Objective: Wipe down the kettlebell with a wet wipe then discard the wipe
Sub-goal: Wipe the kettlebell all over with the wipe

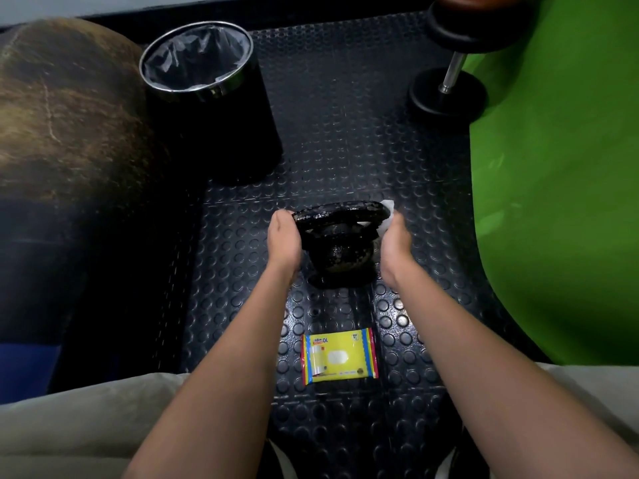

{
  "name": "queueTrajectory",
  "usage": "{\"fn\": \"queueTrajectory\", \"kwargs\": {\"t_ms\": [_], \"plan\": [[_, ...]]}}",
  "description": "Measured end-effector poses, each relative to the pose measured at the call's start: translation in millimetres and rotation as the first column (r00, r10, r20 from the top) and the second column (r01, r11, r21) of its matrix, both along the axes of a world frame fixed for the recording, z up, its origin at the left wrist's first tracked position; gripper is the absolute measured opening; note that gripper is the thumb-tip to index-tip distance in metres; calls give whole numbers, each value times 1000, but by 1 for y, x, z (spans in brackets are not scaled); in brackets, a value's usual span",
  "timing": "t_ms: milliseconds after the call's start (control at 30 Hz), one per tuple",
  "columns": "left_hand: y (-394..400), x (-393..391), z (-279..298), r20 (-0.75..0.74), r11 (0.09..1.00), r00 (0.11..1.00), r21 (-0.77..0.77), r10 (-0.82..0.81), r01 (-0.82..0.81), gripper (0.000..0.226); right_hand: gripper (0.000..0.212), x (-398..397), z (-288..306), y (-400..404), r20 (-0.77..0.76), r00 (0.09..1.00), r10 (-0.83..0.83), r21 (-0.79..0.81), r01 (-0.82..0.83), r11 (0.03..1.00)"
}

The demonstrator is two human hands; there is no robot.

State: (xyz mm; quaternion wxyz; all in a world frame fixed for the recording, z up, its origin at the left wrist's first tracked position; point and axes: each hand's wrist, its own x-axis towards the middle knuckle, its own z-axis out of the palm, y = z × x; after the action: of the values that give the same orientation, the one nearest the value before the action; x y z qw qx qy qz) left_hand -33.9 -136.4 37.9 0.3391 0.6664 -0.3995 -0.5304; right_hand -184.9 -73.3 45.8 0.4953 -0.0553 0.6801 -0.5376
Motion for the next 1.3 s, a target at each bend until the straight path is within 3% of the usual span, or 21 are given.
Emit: {"fn": "queueTrajectory", "kwargs": {"t_ms": [100,267,333,433,533,633,767,867,933,1067,1200,1300], "plan": [[0,0,1,14,1000,1000,2,-2,2,22,36,-1,0,-2,145,987,-71,19,68,997],[0,0,1,22,1000,1000,-6,-13,13,23,36,3,13,-3,63,995,-80,34,78,996],[0,0,2,23,1000,1000,-5,-18,18,24,36,4,13,-3,-29,999,-29,37,30,999],[-1,0,3,19,1000,1000,-5,-12,12,24,32,6,12,-7,-373,927,43,6,-44,999],[0,-1,3,22,1000,1000,-20,-13,14,24,32,10,16,-10,-720,681,138,1,-198,980],[1,-1,4,22,999,1000,-30,-10,11,24,35,14,22,-13,-909,327,258,144,-335,931],[1,-1,3,33,999,999,-38,-6,7,25,46,30,39,-23,-928,-71,365,364,-386,848],[3,0,4,34,998,999,-63,-15,17,25,40,46,57,-33,-813,-355,462,582,-455,674],[4,1,3,30,996,999,-84,-30,32,25,36,54,66,-37,-762,-453,463,647,-491,584],[6,2,4,60,994,997,-92,-55,60,25,34,52,63,-40,-775,-452,441,631,-529,568],[7,-4,6,25,994,998,-91,-53,55,27,46,27,58,-44,-787,-271,554,587,-602,540],[8,-7,6,32,992,996,-100,-78,81,28,42,2,59,-40,-765,-209,609,592,-602,536]]}}
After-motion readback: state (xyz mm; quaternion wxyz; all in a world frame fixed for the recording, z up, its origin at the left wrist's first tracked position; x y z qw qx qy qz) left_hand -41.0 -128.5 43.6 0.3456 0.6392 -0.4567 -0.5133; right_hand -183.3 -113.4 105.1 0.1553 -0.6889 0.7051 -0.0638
